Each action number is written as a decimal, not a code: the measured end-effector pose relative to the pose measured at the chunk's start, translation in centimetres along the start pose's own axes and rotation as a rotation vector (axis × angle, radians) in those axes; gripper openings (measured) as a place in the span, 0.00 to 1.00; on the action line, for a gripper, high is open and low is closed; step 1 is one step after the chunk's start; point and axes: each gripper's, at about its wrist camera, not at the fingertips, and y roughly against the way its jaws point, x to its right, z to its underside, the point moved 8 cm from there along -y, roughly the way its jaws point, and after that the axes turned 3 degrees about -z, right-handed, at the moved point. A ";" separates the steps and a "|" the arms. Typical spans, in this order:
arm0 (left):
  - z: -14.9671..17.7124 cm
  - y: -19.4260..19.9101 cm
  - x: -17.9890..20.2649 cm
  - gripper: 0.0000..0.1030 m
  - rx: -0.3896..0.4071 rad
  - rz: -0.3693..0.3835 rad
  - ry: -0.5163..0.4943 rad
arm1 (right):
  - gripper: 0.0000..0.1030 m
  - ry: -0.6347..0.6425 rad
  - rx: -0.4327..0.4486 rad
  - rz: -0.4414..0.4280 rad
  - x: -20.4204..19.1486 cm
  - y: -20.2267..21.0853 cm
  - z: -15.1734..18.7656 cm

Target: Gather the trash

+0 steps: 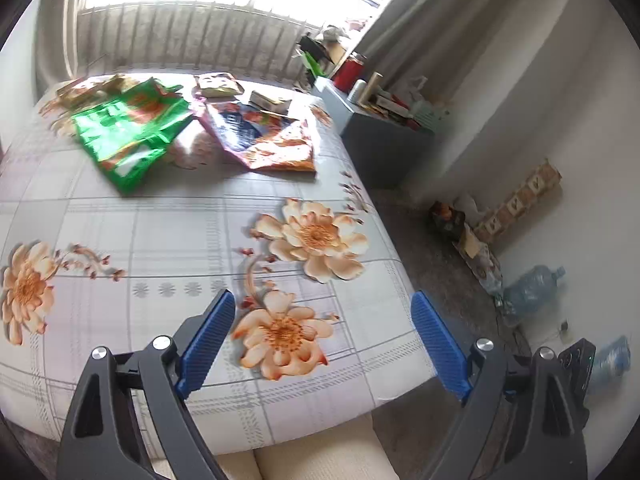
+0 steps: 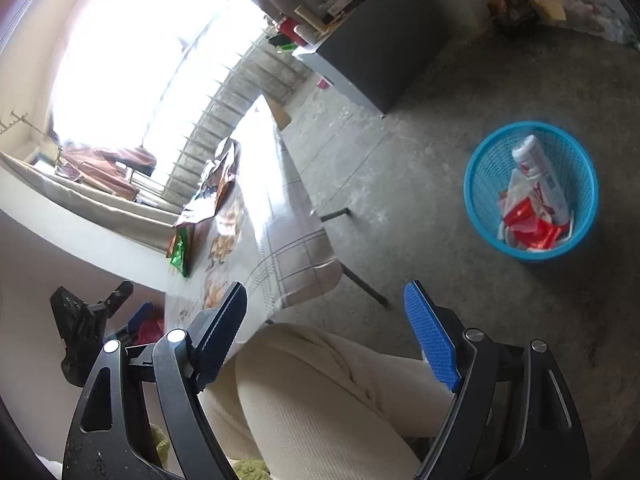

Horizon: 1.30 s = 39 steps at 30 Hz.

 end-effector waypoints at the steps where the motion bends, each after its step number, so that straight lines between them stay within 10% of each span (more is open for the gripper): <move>1: -0.1 0.6 -1.1 0.85 0.015 -0.008 0.026 | 0.75 0.010 -0.009 -0.007 -0.6 -0.4 0.0; 10: -1.0 3.9 -8.8 0.85 0.119 -0.098 0.145 | 0.75 0.100 -0.117 -0.089 -7.0 -4.5 0.0; 17: -3.5 3.8 -11.5 0.85 0.185 -0.237 0.051 | 0.75 0.120 -0.198 -0.157 -11.5 -8.3 -0.7; 29: -11.8 -5.8 -13.7 0.85 0.123 -0.341 -0.071 | 0.75 0.163 -0.227 -0.153 -17.0 -17.8 -8.6; 39: -15.4 -13.7 -15.1 0.77 0.094 -0.505 -0.241 | 0.67 0.256 -0.249 0.025 -17.4 -28.7 -14.0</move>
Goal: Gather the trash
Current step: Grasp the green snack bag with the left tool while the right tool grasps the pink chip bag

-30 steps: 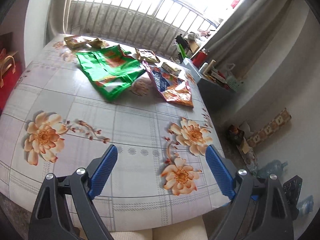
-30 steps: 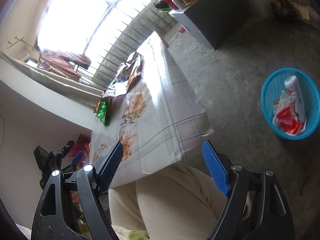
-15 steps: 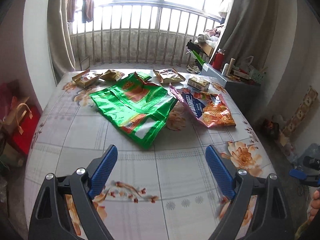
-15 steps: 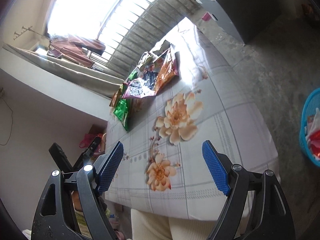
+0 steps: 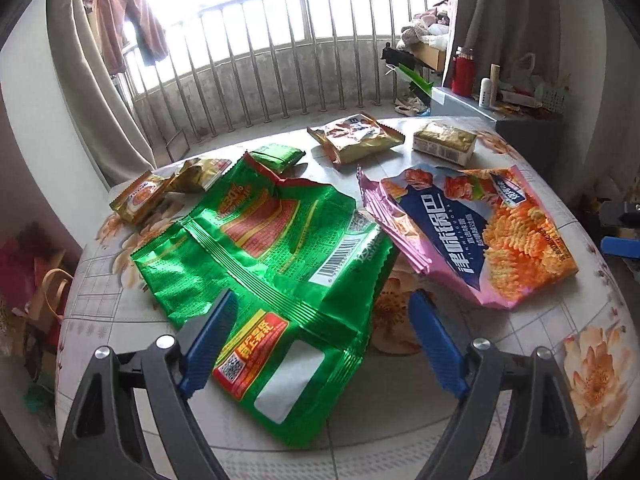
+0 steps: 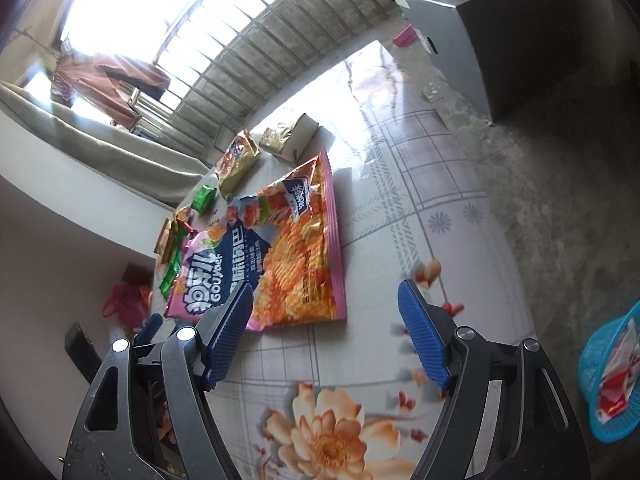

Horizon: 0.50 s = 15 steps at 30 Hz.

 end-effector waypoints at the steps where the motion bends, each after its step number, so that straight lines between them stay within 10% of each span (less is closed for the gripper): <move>1: 0.0 -0.5 -0.1 0.74 -0.009 -0.001 0.010 | 0.66 0.018 -0.010 0.017 -0.1 -0.6 -0.2; 11: 1.1 -1.9 -1.6 0.35 -0.049 0.079 0.190 | 0.15 0.107 -0.059 0.086 -0.5 -3.4 0.3; 15: 1.5 -1.1 -2.3 0.27 -0.059 0.128 0.254 | 0.13 0.129 -0.065 0.095 -0.5 -3.0 1.0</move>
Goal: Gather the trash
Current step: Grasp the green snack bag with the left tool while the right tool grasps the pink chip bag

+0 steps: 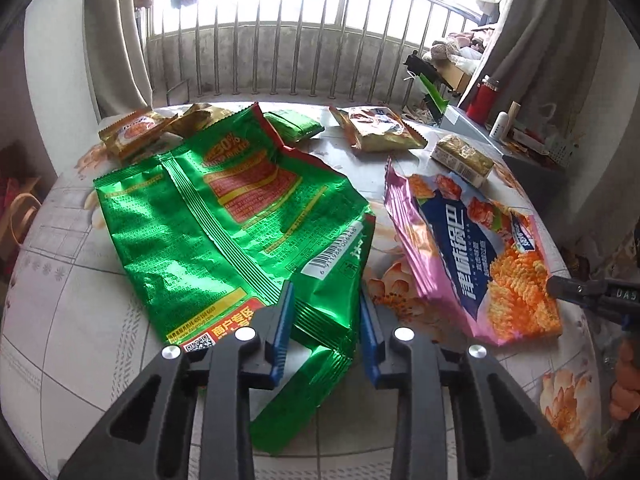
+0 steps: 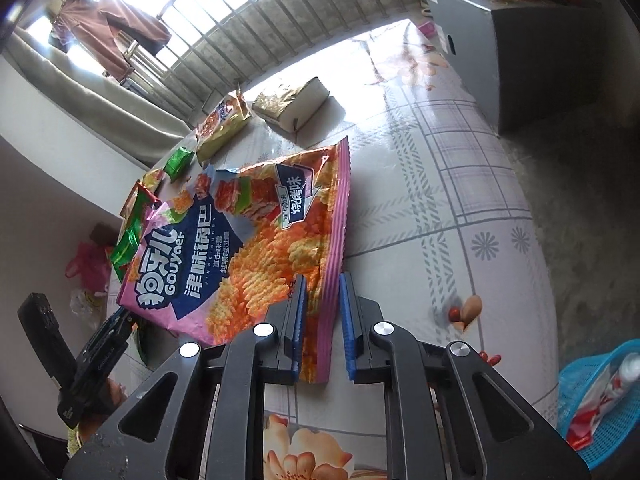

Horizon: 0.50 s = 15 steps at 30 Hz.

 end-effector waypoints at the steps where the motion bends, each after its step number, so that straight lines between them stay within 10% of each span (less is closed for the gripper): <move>1: 0.1 0.3 -0.2 0.26 0.001 0.009 0.014 | 0.13 0.003 -0.003 0.001 -0.3 -0.2 0.0; 8: 1.8 6.2 -1.4 0.02 0.039 0.092 0.074 | 0.12 0.002 -0.025 -0.007 0.7 3.1 4.0; 15: 5.5 14.3 -1.6 0.02 0.063 0.196 0.105 | 0.12 -0.016 -0.031 0.003 1.8 8.2 11.6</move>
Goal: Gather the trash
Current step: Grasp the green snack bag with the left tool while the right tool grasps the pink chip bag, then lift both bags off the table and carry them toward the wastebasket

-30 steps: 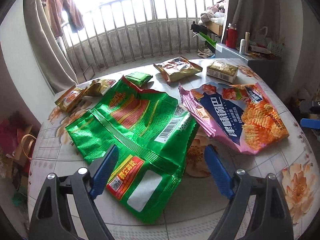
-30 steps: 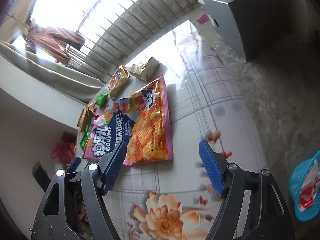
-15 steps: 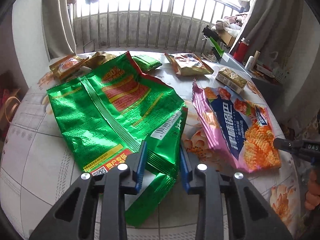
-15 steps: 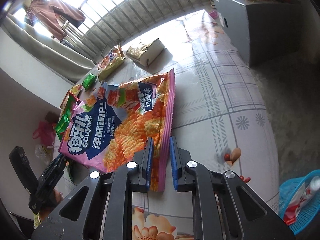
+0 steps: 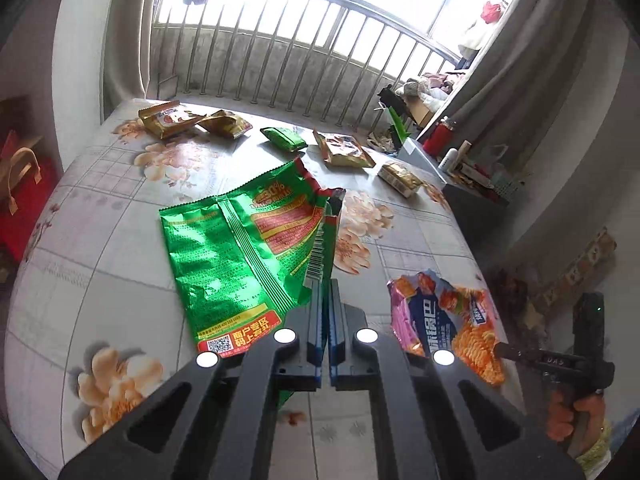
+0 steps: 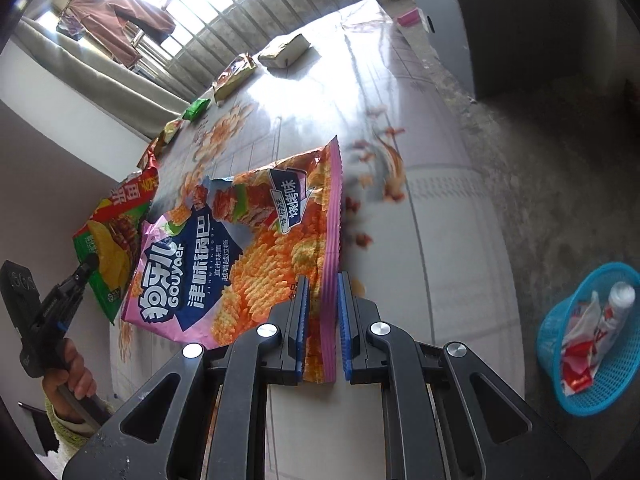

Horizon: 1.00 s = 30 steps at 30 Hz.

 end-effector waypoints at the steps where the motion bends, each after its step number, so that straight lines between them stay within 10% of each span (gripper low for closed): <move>1: 0.6 1.2 0.5 0.02 0.004 0.012 -0.005 | 0.12 0.007 0.006 0.021 0.1 0.8 1.1; 14: 11.0 3.8 10.3 0.02 -0.001 -0.074 -0.433 | 0.12 0.062 0.069 0.152 -0.8 5.6 9.1; 30: 15.5 0.8 9.6 0.02 -0.052 -0.123 -0.509 | 0.40 -0.266 0.068 -0.280 0.9 6.4 10.0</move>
